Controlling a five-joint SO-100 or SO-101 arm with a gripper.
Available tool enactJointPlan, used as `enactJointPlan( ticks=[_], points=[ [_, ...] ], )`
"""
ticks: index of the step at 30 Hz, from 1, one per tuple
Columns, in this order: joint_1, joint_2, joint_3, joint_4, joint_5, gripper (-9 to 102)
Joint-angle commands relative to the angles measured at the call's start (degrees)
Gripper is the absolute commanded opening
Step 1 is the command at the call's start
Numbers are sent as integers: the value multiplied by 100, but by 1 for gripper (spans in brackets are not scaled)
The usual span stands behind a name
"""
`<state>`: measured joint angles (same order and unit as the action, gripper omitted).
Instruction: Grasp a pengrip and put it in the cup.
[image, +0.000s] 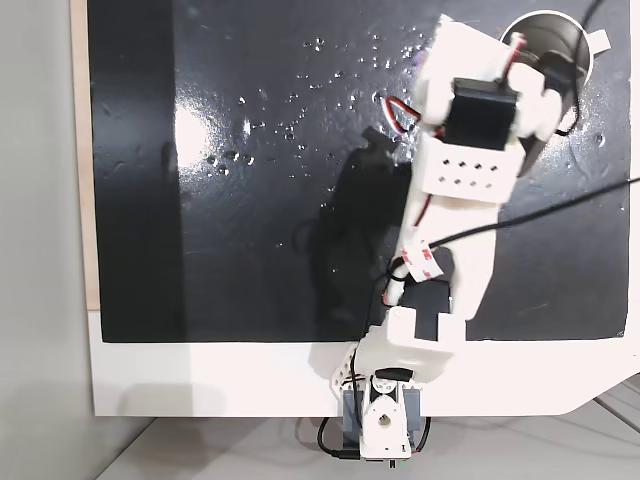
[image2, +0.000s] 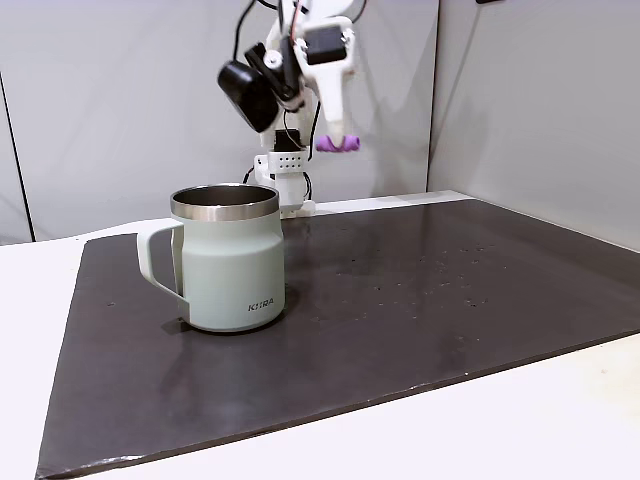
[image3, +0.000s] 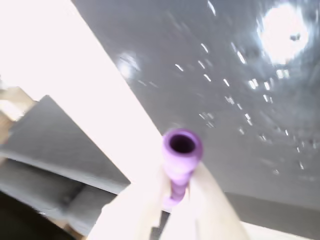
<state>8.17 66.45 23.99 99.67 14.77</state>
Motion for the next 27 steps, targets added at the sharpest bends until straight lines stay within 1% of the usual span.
enactJointPlan(
  ticks=[1,4,8,17,24,27],
  points=[
    [729,492,-527,193,-562,0],
    [1178,422,-536,97,-853,0],
    [1441,237,-536,-185,-1081,0],
    [1459,-343,-1222,-984,-1116,0],
    [1406,-835,-1503,-1107,-1195,0],
    [1433,-958,-1635,-1090,-1195,3]
  ],
)
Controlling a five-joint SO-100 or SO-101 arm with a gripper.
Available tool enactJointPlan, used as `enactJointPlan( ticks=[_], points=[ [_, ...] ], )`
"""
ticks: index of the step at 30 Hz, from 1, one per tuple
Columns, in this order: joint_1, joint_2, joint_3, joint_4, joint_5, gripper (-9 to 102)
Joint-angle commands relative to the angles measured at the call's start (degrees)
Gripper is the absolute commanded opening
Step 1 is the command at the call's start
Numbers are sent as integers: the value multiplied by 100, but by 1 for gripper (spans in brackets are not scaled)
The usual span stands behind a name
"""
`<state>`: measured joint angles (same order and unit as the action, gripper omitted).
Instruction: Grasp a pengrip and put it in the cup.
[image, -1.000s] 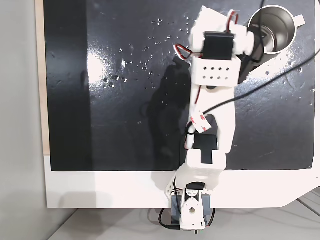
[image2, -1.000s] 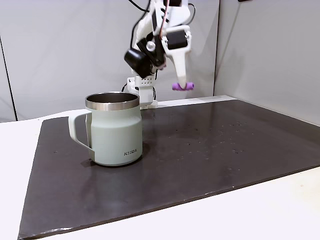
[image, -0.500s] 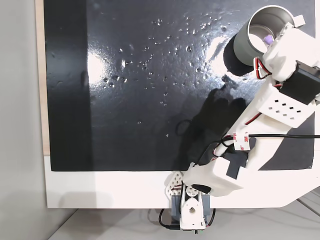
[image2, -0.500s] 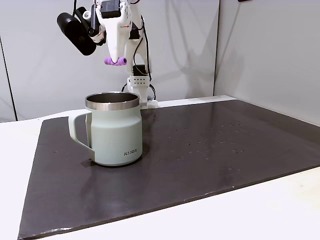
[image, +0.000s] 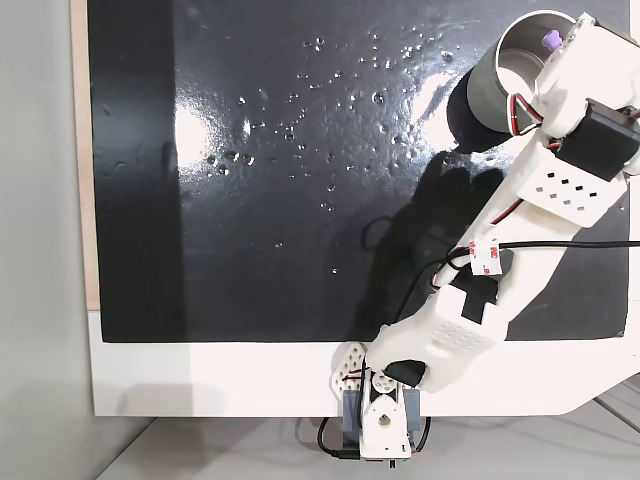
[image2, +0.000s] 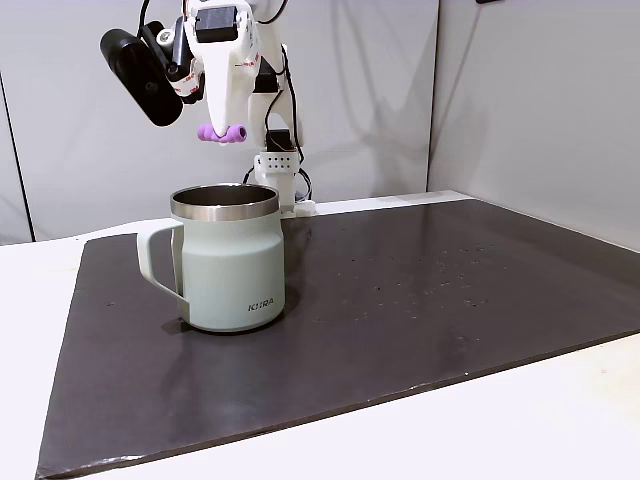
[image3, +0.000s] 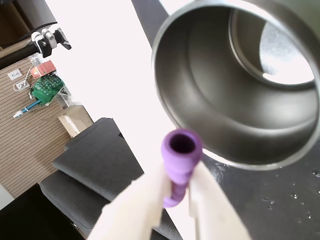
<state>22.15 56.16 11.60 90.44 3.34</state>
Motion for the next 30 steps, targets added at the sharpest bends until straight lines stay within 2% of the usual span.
enactJointPlan(
  ticks=[1,3,5,7,19,30],
  points=[
    [35,70,-404,-114,-53,4],
    [18,79,-519,88,-53,13],
    [-18,88,-686,343,-53,27],
    [-26,105,-888,580,-35,32],
    [0,255,-1266,1204,9,34],
    [35,316,-1248,1354,44,33]
  ],
)
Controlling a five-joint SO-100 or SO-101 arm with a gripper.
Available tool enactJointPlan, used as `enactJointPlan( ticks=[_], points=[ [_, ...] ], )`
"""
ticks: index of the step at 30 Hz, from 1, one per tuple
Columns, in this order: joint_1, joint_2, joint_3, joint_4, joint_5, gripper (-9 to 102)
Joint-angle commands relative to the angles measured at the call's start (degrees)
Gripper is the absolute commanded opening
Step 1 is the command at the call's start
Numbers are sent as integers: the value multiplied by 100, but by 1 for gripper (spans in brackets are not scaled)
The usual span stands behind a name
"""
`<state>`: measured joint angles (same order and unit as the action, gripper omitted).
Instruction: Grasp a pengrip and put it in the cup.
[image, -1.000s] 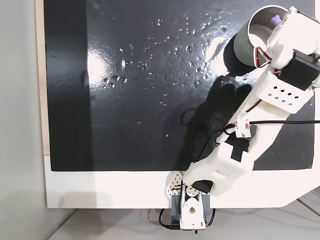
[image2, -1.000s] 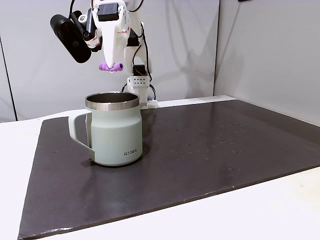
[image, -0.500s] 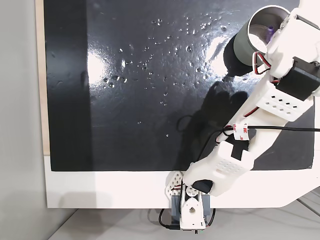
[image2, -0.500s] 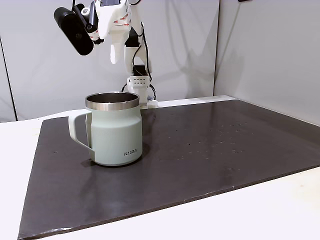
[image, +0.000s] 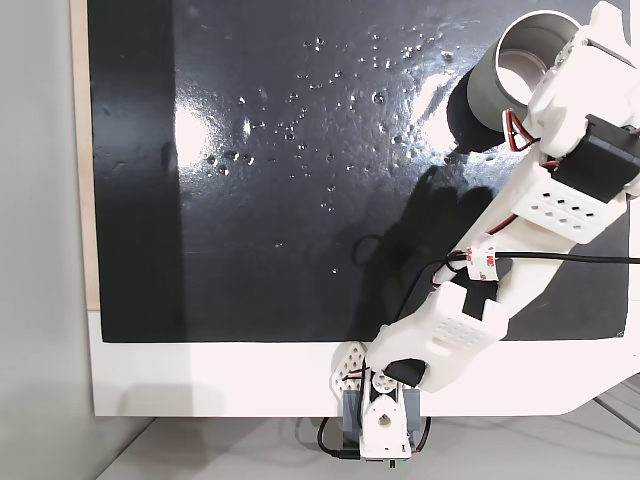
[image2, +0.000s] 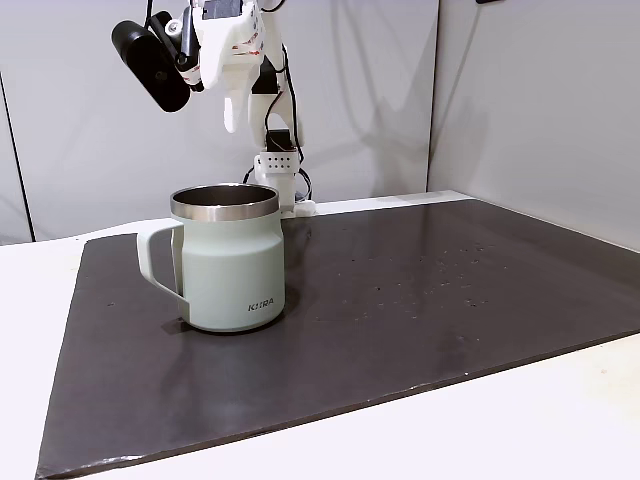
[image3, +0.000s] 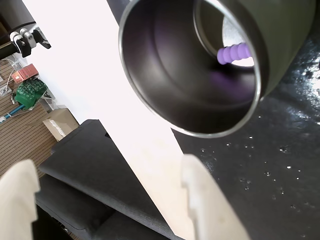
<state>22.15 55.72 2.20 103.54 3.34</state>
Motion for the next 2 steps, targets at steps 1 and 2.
enactJointPlan(
  ticks=[1,2],
  points=[
    [35,360,-308,44,44,33],
    [35,369,-316,44,44,33]
  ],
)
